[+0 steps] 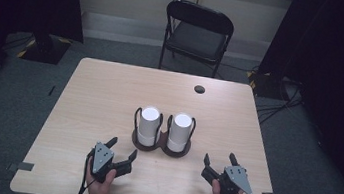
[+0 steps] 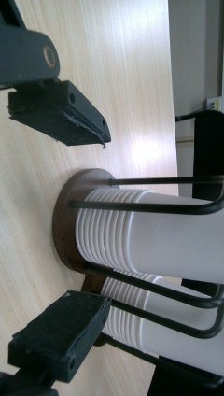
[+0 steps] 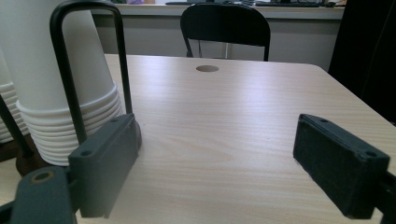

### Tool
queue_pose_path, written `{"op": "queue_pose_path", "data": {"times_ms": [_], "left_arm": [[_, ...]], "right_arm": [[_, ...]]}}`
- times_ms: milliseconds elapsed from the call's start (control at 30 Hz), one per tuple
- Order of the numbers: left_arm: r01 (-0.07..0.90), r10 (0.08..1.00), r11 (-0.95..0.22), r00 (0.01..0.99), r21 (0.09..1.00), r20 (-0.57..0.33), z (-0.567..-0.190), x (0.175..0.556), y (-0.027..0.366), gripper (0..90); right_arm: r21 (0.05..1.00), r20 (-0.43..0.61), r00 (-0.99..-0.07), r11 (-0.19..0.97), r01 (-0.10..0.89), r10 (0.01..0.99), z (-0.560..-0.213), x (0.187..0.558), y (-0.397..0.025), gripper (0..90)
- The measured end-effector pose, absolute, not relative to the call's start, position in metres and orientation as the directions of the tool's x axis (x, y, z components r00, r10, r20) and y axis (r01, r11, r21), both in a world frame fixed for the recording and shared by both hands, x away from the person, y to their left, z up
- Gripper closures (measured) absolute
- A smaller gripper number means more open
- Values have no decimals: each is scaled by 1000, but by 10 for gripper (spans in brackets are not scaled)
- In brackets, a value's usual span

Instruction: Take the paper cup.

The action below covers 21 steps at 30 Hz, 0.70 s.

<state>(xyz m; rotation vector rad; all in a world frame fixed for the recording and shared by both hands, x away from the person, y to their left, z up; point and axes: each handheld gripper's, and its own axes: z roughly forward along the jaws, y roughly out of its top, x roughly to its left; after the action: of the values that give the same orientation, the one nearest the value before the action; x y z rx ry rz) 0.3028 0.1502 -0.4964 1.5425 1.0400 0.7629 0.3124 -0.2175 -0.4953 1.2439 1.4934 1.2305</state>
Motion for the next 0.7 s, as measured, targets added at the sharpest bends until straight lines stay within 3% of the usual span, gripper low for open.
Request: {"op": "queue_pose_path", "data": {"times_ms": [233,700], "left_arm": [[248,904,-46,422,968,-65,-494,304,151,203],[246,862,-34,498,969,-96,-486,301,150,232]], "right_arm": [[979,16,-254,37,203,967,-495,314,-218,139],[980,20,-253,32,199,967,-495,312,-217,157]]}}
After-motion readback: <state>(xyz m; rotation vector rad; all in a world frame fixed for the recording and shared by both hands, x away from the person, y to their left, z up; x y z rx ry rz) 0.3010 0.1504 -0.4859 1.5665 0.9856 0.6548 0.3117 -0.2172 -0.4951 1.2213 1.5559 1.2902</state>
